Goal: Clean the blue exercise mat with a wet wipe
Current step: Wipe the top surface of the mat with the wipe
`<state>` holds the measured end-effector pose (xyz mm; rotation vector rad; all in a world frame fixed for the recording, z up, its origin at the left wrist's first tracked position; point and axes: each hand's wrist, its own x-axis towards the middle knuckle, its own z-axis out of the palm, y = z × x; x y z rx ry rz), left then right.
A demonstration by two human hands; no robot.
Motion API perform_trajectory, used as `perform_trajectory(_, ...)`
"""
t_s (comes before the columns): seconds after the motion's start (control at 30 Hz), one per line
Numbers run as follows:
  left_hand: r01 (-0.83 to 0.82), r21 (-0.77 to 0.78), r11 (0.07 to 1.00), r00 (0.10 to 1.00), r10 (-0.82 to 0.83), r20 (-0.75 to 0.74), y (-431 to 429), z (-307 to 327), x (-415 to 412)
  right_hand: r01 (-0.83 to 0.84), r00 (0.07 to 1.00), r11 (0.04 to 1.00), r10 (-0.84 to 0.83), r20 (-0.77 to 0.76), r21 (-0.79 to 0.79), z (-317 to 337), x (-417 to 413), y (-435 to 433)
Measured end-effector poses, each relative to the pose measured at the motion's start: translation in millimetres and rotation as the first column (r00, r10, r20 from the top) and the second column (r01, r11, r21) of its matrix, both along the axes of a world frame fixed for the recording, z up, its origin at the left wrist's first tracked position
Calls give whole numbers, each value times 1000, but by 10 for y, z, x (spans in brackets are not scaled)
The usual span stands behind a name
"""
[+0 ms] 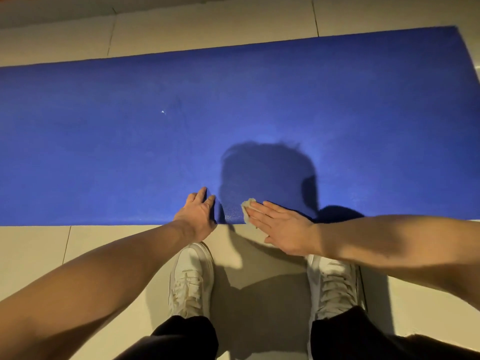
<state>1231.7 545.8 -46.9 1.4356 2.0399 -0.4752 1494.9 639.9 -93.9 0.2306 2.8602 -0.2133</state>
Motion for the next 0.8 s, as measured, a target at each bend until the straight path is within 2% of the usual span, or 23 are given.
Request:
perform_trajectory(0.1, 10, 17, 1000, 1000, -11, 12, -1, -15, 4, -82, 996, 991, 80, 28, 110, 27, 362, 126)
perform_trajectory(0.17, 13, 19, 1000, 1000, -13, 11, -9, -22, -18, -102, 995, 987, 101, 13, 126, 0, 357, 79)
perform_trajectory(0.23, 17, 16, 1000, 1000, -17, 8, -6, -20, -30, -104, 994, 992, 107, -30, 73, -49, 176, -2)
perform_trajectory(0.3, 12, 18, 1000, 1000, -12, 15, 11, -30, -33, -114, 993, 993, 114, -4, 43, -127, -92, -122)
perform_trajectory(0.4, 1, 11, 1000, 999, -1, 36, 48, -38, -37, -139, 990, 986, 137, 26, 90, -135, -371, -194)
perform_trajectory(0.63, -21, 94, 995, 997, 14, 79, 76, -90, -33, -202, 978, 970, 194, 69, 132, -92, 364, 370)
perform_trajectory(0.73, -18, 90, 996, 996, 9, 94, 78, -99, -49, -205, 979, 968, 205, 19, 147, -121, 512, 408)
perform_trajectory(0.8, -19, 99, 995, 995, 9, 95, 101, -93, -59, -123, 990, 987, 130, -62, 108, -131, 408, 247)
